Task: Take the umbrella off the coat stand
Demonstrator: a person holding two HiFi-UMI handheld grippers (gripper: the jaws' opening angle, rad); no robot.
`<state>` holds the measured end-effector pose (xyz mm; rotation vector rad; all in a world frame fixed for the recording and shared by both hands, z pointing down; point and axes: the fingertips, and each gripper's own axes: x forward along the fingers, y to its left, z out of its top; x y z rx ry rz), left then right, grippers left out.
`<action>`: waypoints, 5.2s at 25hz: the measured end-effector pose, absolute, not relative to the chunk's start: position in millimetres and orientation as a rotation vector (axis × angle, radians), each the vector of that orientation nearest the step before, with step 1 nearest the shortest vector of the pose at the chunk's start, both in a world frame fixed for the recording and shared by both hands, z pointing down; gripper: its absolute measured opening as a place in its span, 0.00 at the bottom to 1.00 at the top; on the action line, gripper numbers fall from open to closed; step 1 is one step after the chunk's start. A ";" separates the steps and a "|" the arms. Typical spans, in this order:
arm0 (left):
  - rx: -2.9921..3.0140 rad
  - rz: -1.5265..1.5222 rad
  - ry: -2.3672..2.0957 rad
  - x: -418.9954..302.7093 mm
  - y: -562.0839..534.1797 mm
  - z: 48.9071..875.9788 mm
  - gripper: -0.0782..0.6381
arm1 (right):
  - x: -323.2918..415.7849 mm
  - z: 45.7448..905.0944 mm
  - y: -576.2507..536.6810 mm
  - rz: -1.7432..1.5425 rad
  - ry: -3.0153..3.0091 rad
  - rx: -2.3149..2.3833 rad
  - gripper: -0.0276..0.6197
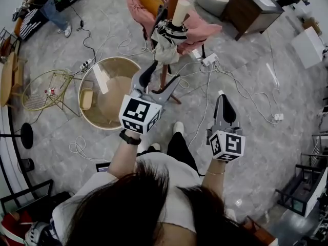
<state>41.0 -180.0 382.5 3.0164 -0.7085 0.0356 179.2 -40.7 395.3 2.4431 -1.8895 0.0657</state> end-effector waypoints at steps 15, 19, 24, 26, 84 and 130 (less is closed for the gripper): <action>2.920 0.021 -1.115 84.9 -264.0 371.9 0.59 | 260.3 377.2 -166.6 0.014 -2.204 2.194 0.05; 2.892 0.011 -1.190 86.3 -271.1 373.4 0.59 | 263.6 376.2 -185.5 -0.006 -2.269 2.124 0.05; 2.876 0.002 -1.238 87.7 -277.5 372.2 0.59 | 263.8 373.3 -202.3 -0.016 -2.323 2.073 0.05; 2.874 0.007 -1.251 87.3 -280.9 372.4 0.59 | 262.4 372.5 -207.6 -0.019 -2.337 2.058 0.05; 2.856 0.116 -1.216 115.3 -326.6 403.9 0.61 | 271.7 397.8 -200.7 0.101 -2.207 2.118 0.05; 3.157 -0.030 -0.959 144.6 -223.1 304.8 0.58 | 278.6 357.6 -138.8 -0.034 -2.175 2.254 0.05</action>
